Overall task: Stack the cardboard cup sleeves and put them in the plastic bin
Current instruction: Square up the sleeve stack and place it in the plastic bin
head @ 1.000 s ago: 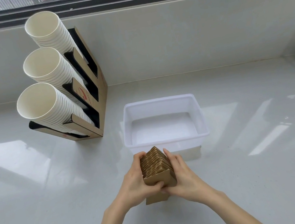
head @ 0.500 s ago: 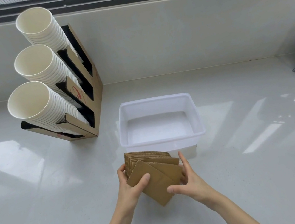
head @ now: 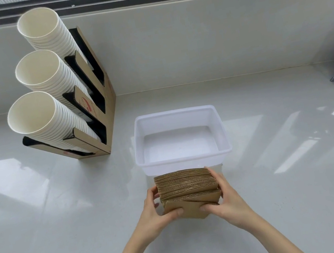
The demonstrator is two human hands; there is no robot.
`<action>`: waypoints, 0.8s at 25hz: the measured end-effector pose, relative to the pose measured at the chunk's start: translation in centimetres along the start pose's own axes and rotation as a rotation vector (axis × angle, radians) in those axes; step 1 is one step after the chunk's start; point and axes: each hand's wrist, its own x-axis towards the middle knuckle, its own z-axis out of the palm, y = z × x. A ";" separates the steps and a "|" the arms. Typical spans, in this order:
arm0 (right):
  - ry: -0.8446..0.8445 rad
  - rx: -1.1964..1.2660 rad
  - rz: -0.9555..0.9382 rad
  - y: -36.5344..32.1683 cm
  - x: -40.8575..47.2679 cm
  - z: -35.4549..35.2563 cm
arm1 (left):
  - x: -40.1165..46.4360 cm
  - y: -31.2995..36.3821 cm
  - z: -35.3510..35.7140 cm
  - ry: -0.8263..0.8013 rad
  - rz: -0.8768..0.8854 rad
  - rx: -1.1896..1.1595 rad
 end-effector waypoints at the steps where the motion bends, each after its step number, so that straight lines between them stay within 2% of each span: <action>1: 0.012 -0.060 -0.025 -0.1 0.1 -0.2 | 0.3 -0.2 0.0 0.004 0.013 0.061; 7: -0.055 -0.215 -0.036 1.0 0.2 -0.1 | 0.7 -1.0 0.5 0.005 0.077 0.319; 15: -0.134 -0.128 0.034 1.8 0.0 -0.6 | 0.6 -0.8 0.9 -0.003 0.117 0.410; 18: -0.071 -0.089 0.034 1.7 -0.1 0.5 | 0.8 -0.6 2.1 0.030 0.186 0.439; 20: -0.022 -0.072 0.027 2.0 -0.1 1.0 | 0.8 -0.6 2.4 0.044 0.170 0.416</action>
